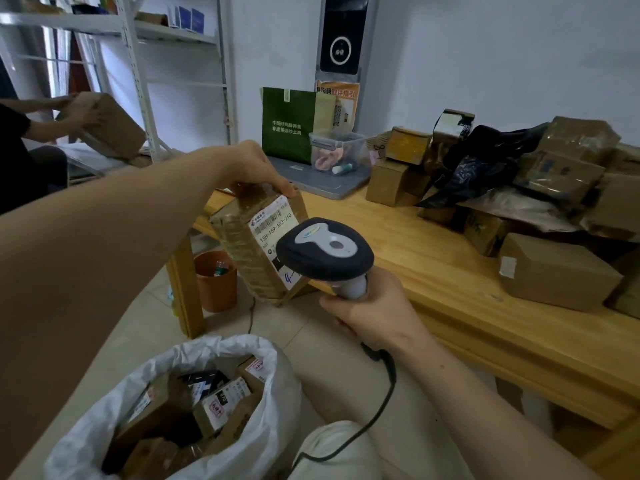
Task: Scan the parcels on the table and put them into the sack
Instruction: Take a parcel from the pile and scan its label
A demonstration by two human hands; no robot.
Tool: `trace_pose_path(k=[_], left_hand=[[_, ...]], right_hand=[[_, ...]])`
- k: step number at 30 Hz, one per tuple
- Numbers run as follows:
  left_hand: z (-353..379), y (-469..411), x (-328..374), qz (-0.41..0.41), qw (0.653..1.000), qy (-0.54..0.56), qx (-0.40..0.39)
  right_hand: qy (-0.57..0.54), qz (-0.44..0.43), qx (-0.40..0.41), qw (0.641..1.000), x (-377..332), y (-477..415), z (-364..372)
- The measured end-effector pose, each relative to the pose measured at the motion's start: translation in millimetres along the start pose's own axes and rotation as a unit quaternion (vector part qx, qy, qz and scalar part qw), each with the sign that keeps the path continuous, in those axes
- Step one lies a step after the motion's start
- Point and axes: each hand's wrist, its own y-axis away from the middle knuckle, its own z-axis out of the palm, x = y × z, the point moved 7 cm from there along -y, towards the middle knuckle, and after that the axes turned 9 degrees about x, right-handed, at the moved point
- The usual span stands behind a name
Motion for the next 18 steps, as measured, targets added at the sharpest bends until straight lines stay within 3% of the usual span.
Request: trace_pose_path(k=[5, 15, 18], left_hand=[[6, 16, -79, -0.104, 0.994, -0.034, -0.016], [100, 82, -313, -0.316, 0.946, -0.075, 0.017], [128, 88, -365, -0.335, 0.939, -0.074, 0.023]], right_hand=[[-0.072, 0.108, -0.039, 0.991, 26, -2, 35], [-0.073, 0.226, -0.116, 0.964, 77, 2, 125], [-0.065, 0.269, -0.118, 0.954, 96, 0, 140]])
